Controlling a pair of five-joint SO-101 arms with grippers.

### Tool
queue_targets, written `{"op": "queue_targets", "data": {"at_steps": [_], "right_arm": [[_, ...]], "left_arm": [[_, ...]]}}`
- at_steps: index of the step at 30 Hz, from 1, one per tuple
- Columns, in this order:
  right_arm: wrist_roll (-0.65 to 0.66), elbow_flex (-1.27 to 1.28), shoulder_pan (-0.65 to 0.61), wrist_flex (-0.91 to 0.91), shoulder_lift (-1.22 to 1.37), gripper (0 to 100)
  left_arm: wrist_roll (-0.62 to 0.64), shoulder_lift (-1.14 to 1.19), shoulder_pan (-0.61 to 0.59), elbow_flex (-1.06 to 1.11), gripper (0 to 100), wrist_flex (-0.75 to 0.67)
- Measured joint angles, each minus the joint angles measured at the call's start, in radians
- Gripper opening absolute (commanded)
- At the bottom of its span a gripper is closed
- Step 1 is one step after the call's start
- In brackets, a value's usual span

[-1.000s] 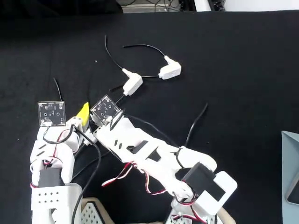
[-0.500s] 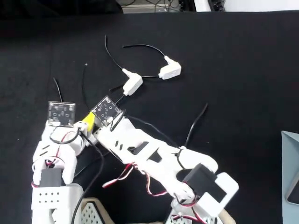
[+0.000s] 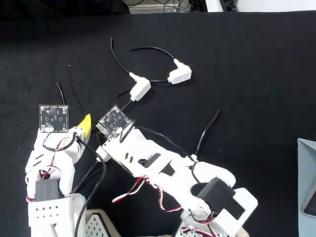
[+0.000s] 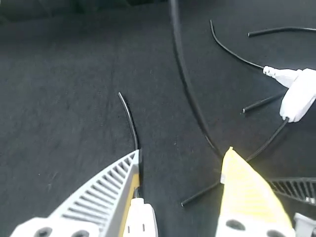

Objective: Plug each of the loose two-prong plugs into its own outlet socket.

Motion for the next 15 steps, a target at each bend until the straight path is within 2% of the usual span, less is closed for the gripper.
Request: {"op": "queue_targets", "data": {"at_steps": [3,9,15], "right_arm": [[0.0,0.0,0.014,0.0,-0.014,1.1],[-0.043,0.026,0.026,0.0,-0.115,1.1],[-0.054,0.103,0.026,0.0,-0.236,1.1]], "left_arm": [[-0.002,0.0,-0.023,-0.026,26,0.048],[-0.006,0.0,-0.109,-0.029,26,0.057],[-0.008,0.0,-0.118,0.055,26,-0.094]]}}
